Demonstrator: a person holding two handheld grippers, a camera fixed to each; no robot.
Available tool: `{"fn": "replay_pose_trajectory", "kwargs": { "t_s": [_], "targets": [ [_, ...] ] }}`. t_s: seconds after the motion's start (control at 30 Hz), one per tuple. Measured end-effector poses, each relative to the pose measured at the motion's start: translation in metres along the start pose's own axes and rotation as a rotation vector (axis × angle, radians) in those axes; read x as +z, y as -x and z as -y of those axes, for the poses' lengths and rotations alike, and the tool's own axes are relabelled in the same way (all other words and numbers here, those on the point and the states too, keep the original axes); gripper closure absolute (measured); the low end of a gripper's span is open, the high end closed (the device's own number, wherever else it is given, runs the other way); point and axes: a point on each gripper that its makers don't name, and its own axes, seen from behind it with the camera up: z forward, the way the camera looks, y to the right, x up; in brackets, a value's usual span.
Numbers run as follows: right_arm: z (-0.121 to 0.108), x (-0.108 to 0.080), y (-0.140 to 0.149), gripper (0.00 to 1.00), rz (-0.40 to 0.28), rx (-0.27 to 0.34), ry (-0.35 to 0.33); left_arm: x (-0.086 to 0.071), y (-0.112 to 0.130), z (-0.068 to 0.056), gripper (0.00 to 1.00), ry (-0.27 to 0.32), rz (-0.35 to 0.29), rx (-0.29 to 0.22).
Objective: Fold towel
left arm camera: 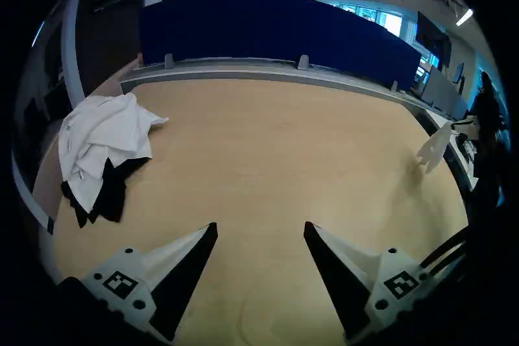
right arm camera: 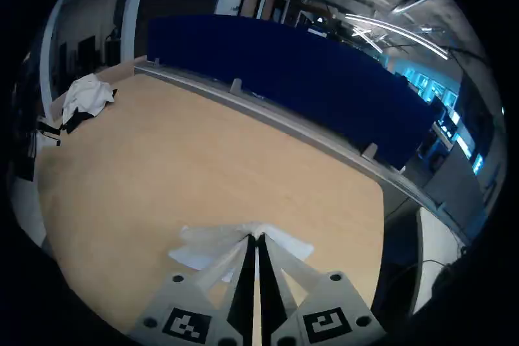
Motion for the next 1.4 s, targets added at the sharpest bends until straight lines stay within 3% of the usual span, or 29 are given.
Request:
{"fn": "replay_pose_trajectory", "kwargs": {
  "t_s": [0.3,0.67,0.97,1.4],
  "targets": [
    [0.0,0.003,0.016,0.98,0.023,0.004,-0.007,-0.003,0.0,-0.001,0.01,-0.004,-0.001,0.003],
    [-0.002,-0.007,0.048,0.97,0.065,-0.002,0.001,-0.008,-0.001,-0.004,0.0,-0.004,-0.003,0.007],
    [-0.007,-0.016,0.115,0.98,0.152,0.032,0.031,-0.01,0.001,-0.005,0.0,-0.005,-0.003,0.011],
    [-0.013,-0.022,0.216,0.97,0.296,0.175,0.125,-0.013,0.01,-0.005,0.0,-0.01,0.005,0.022]
  ]
}}
